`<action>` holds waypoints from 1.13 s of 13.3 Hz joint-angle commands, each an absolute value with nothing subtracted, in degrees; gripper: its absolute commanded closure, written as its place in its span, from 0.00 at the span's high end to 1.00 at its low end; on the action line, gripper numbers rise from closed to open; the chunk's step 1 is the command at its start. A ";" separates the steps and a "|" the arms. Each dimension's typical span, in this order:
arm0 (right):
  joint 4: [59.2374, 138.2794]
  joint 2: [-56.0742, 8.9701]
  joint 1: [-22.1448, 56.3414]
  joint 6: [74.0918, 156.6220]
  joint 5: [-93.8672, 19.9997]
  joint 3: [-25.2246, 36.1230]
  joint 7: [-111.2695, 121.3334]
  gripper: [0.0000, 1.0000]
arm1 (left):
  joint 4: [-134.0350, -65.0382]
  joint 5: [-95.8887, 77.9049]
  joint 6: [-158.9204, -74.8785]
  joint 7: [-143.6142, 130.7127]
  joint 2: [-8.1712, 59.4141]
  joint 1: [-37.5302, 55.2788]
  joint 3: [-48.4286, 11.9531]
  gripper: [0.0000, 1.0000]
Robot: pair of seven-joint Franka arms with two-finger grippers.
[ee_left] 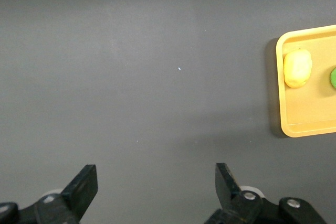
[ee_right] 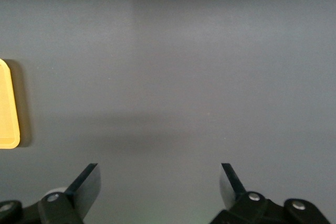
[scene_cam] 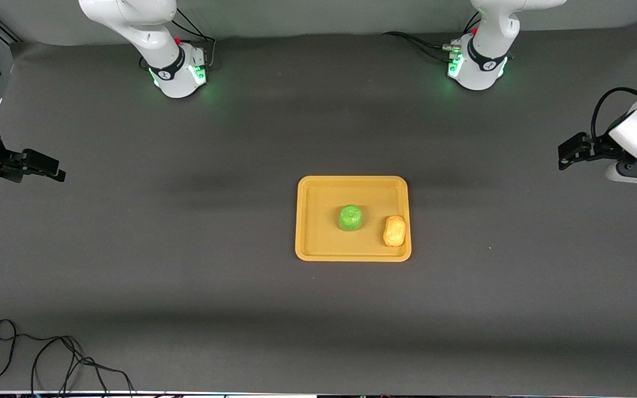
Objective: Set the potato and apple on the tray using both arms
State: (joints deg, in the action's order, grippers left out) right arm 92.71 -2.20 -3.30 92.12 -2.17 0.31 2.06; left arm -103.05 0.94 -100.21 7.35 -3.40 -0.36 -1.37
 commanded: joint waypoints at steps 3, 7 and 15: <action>92.11 -1.49 -2.37 92.20 -0.44 -0.62 2.20 1.00 | -103.89 0.79 -101.16 7.12 -3.78 -0.53 -1.32 1.00; 91.93 -1.23 -2.37 91.41 -0.44 -0.53 2.02 1.00 | -103.97 0.79 -100.72 7.03 -3.69 -0.44 -1.32 1.00; 91.93 -0.88 -2.37 91.58 2.46 -0.62 2.99 1.00 | -103.89 0.88 -100.11 6.86 -3.78 -0.18 -1.49 1.00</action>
